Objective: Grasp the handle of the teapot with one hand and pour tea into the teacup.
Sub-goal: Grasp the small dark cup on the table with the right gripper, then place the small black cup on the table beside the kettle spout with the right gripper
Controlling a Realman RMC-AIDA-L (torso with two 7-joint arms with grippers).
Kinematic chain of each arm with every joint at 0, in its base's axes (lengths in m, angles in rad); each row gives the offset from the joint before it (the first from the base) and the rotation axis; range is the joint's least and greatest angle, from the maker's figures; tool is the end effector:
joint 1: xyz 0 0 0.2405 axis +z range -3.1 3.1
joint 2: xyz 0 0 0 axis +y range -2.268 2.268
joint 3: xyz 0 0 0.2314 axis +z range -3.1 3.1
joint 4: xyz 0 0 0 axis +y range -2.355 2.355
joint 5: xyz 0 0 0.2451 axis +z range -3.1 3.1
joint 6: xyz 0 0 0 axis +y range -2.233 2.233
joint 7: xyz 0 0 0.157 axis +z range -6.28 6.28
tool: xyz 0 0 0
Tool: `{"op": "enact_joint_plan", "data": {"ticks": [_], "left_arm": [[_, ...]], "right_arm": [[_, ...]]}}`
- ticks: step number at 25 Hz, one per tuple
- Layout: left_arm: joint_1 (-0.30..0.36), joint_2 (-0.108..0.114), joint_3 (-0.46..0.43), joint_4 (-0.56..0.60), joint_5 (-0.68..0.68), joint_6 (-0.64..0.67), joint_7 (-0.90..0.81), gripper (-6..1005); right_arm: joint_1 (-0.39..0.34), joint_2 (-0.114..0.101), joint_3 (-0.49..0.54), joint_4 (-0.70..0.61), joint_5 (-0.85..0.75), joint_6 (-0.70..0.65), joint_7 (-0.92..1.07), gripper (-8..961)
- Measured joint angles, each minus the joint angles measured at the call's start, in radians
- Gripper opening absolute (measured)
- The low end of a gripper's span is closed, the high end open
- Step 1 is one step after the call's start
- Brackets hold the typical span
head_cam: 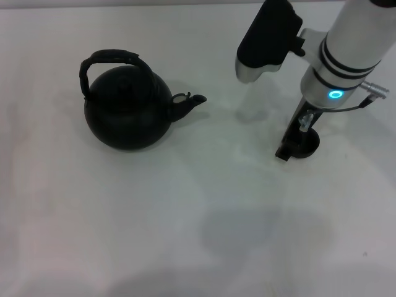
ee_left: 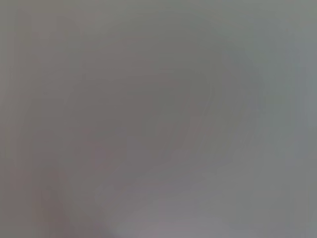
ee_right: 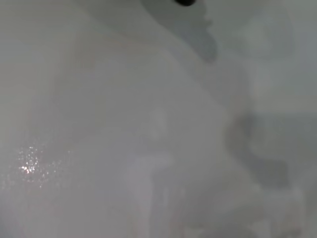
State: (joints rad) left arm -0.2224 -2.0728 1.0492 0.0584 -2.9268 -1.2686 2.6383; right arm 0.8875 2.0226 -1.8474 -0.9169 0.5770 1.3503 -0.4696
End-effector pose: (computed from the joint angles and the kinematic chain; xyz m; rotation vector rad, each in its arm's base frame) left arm -0.4301 0.2587 0.0401 -1.2127 -0.8318 -0.7485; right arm 0.1634 0.3835 -0.0869 -2.5996 0.6234 -0.9878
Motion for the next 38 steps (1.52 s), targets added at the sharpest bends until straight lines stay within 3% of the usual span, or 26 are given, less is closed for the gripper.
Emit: {"op": "enact_joint_plan", "data": {"ticks": [24,32,38], "left_arm": [[-0.005,0.003,0.0,0.025,0.0,0.006,0.0,646],[-0.005,0.002,0.0,0.028,-0.001,0.007,0.0,645],[-0.007,0.001,0.0,0.027,-0.002,0.008,0.0,645]], "right_arm": [[-0.016,-0.004,0.038,-0.016,-0.018,0.064,0.015,837],[-0.036,-0.005,0.088,-0.088,-0.045,0.105,0.015,733],[-0.015,0.004,0.072,-0.107,-0.038,0.09,0.01,730]]}}
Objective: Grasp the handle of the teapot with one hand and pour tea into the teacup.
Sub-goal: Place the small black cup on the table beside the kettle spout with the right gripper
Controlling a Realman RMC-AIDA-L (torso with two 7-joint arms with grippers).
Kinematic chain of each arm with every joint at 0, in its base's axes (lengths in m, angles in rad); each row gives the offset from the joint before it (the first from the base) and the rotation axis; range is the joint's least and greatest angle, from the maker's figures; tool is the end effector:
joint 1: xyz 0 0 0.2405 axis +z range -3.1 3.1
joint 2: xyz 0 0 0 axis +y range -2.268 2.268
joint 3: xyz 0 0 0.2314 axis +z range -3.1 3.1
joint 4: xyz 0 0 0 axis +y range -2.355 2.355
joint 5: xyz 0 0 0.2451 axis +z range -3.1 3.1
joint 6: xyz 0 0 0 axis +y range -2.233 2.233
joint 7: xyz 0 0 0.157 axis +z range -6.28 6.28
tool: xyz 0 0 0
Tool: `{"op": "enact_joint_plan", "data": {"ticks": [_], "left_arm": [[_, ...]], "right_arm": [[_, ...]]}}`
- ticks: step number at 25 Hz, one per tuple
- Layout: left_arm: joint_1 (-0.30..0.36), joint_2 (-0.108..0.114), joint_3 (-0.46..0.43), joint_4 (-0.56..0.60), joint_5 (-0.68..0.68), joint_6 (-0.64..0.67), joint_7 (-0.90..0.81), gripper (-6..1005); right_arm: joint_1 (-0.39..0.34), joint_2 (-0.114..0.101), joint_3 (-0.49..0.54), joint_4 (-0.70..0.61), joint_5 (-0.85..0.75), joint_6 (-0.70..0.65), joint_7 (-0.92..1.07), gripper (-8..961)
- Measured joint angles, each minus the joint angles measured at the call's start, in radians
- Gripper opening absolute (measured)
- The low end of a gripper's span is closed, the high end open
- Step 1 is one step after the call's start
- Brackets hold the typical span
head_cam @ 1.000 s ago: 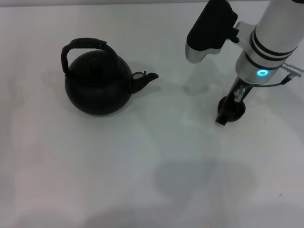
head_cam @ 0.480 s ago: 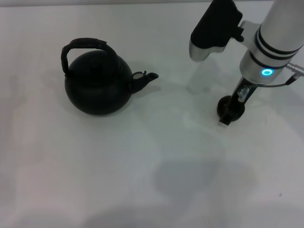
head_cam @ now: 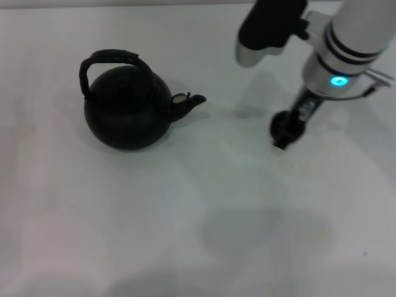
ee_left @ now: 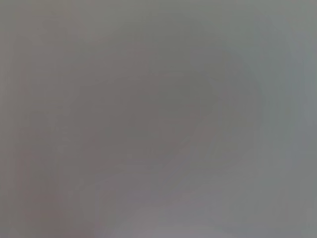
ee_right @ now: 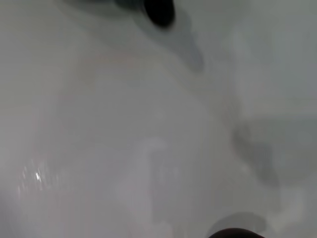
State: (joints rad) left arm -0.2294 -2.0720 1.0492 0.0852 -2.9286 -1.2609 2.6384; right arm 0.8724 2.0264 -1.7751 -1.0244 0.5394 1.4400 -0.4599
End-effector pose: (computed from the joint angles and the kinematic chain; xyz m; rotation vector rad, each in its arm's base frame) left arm -0.4260 0.2675 0.0455 -1.2148 -0.8075 -0.7624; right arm 0.1423 0.3841 -0.0712 -2.6011 0.6338 -0.9477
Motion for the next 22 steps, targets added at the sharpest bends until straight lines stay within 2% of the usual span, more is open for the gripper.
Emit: {"op": "enact_joint_plan", "data": {"ticks": [4,8,11,22], "left_arm": [[-0.004,0.0,0.0,-0.002,0.0,0.001,0.0,646],[-0.006,-0.002,0.003,-0.002,0.001,0.002,0.0,646],[-0.006,-0.002,0.006,-0.002,0.004,0.002,0.0,646],[-0.011,-0.004,0.008,-0.008,0.006,0.002,0.0,645]], "right_arm": [[0.071,0.002,-0.081,0.032,0.029,-0.071,0.004,736],[0.174,0.002,-0.138,0.152,0.132,-0.127,-0.001,742],[0.216,0.002,-0.167,0.201,0.187,-0.161,-0.006,747],[0.242,0.002,-0.234,0.218,0.302,-0.208,-0.003,763]]}}
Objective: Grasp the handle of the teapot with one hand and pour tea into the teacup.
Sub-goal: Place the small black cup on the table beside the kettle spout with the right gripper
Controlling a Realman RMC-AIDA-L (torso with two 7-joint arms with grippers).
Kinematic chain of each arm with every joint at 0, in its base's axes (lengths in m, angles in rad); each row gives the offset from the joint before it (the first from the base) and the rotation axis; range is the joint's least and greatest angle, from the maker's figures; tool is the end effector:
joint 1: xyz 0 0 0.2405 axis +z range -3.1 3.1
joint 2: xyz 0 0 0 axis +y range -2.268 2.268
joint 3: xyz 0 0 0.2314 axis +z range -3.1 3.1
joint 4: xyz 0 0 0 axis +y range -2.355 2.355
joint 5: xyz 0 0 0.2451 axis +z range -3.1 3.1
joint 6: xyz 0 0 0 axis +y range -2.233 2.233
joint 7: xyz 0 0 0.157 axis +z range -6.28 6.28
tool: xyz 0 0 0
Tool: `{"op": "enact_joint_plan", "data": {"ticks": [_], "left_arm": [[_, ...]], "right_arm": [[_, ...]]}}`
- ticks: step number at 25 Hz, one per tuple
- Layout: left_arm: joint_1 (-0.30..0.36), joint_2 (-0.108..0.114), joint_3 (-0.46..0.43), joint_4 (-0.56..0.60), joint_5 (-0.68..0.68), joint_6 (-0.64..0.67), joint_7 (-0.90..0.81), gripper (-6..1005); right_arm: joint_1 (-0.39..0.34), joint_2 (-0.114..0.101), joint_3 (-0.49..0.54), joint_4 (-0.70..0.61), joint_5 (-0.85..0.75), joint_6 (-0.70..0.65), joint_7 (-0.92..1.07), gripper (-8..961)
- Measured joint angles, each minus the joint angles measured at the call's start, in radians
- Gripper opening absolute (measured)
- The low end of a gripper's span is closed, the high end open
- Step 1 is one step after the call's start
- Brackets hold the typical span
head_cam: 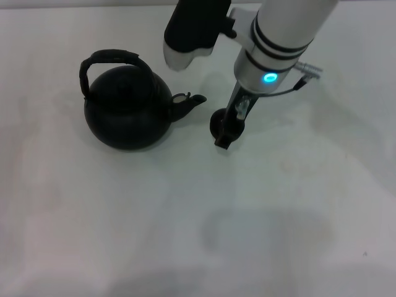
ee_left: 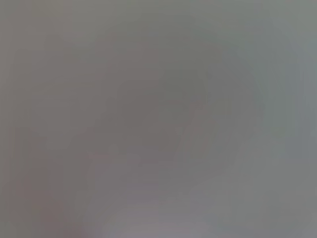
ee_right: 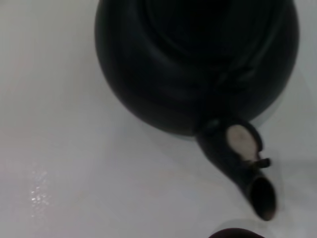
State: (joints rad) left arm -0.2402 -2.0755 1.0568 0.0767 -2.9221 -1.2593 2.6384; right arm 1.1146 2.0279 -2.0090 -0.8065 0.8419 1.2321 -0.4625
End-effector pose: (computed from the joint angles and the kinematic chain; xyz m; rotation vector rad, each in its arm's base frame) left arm -0.4227 0.2705 0.0401 -1.2345 -0.8136 -0.7667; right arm 0.0925 0.3830 -0.1293 -2.7492 0.4382 -0.8701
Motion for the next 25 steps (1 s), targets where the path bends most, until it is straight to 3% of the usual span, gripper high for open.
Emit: {"op": "enact_joint_plan", "data": {"ticks": [25], "left_arm": [[-0.022,0.002,0.0,0.005,0.0,0.024,-0.002,646]], "right_arm": [[0.009,0.0,-0.144,0.028,0.08,-0.101,0.034,800]]}}
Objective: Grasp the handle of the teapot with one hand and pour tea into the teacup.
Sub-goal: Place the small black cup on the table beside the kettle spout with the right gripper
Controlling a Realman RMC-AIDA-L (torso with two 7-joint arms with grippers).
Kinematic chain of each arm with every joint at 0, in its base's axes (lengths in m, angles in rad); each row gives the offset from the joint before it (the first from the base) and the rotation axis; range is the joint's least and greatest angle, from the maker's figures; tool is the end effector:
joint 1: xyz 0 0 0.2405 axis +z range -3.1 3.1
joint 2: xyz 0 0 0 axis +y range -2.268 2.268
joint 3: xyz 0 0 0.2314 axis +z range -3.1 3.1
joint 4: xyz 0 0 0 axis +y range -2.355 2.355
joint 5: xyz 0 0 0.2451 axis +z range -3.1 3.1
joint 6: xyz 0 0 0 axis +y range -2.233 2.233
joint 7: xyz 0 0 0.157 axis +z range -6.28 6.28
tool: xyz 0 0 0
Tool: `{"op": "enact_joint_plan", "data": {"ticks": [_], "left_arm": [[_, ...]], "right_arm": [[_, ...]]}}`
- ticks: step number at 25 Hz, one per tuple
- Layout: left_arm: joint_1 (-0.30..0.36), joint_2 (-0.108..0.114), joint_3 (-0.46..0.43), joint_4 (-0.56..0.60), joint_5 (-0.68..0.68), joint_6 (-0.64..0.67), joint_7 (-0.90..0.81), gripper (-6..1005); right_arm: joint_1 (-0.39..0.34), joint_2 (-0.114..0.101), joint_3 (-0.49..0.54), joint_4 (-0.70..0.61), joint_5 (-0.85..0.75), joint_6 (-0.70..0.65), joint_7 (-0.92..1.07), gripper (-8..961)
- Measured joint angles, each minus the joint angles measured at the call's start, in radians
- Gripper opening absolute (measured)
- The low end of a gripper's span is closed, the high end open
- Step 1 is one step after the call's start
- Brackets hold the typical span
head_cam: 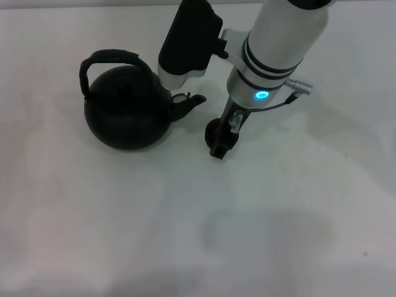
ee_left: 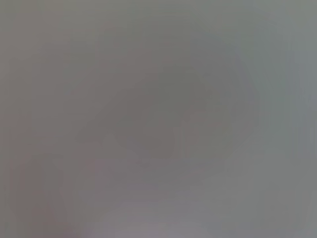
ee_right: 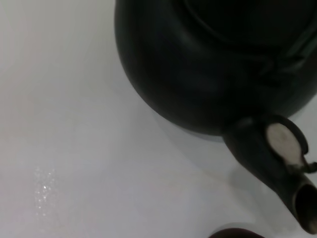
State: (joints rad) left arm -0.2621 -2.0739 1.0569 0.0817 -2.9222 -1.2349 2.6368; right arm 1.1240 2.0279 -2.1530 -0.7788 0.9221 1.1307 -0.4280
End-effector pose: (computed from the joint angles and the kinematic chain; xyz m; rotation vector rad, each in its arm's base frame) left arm -0.4195 0.2808 0.0399 -1.2445 -0.8168 -0.7696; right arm 0.1016 0.3737 -0.1491 -2.7521 0.4032 -0.8669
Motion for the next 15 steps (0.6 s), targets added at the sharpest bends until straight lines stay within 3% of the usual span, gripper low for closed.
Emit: {"op": "enact_joint_plan", "data": {"ticks": [15], "left_arm": [[-0.011,0.002,0.0,0.003,0.0,0.029,0.0,646]], "right_arm": [[-0.001,0.0,-0.019,0.001,0.015,-0.002,-0.012,822]]}}
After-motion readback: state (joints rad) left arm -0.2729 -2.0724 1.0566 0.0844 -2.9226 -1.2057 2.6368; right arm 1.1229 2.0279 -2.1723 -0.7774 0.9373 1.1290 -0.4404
